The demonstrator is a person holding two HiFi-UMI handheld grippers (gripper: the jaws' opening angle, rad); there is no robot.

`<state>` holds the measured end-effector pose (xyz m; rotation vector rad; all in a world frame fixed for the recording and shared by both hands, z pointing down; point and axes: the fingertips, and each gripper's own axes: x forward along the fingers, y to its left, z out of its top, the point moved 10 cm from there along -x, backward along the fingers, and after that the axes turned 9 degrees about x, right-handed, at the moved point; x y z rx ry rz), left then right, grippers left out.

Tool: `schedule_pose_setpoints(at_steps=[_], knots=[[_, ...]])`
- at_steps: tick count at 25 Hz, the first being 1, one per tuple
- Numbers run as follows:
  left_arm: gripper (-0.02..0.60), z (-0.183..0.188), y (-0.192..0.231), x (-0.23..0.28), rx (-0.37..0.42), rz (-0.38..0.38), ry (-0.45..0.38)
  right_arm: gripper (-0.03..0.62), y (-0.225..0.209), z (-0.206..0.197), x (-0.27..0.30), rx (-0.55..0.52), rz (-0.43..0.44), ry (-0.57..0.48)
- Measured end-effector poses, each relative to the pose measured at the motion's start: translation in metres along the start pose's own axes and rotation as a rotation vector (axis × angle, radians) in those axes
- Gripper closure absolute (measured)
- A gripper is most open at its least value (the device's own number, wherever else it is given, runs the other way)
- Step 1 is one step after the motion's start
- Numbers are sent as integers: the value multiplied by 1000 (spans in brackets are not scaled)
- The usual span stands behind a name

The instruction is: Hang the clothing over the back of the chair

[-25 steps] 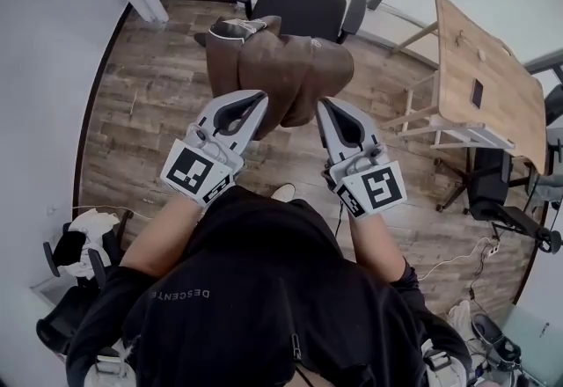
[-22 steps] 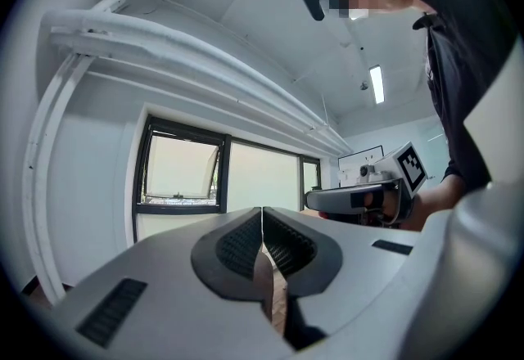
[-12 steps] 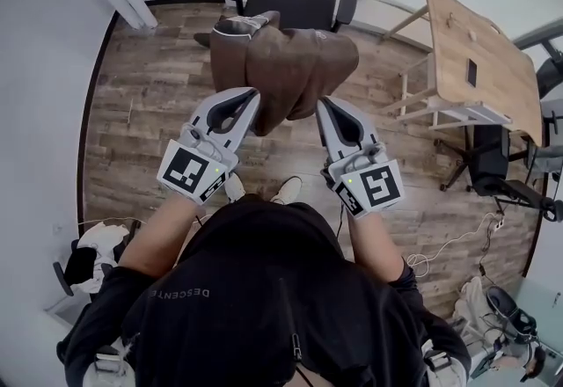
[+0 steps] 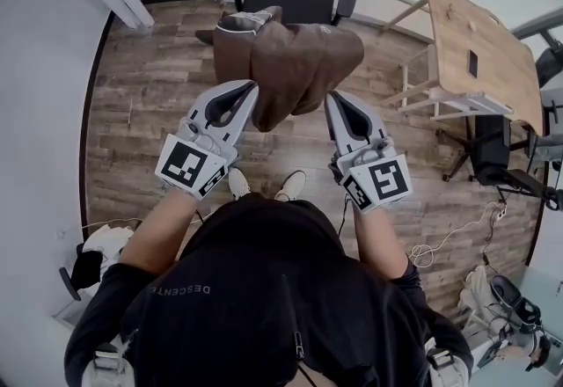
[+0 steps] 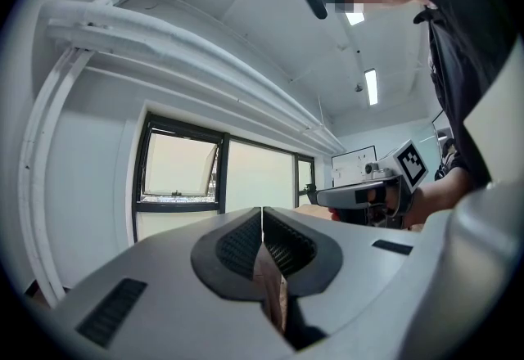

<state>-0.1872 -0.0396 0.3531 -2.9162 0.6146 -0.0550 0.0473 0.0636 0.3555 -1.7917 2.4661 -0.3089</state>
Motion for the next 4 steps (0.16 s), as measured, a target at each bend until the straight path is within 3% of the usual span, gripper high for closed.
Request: schedule_pose_setpoints(at_steps=[4], knots=[[561,-2,5,1,-4,-2,8,586,-3,0,2,1,-8,4]])
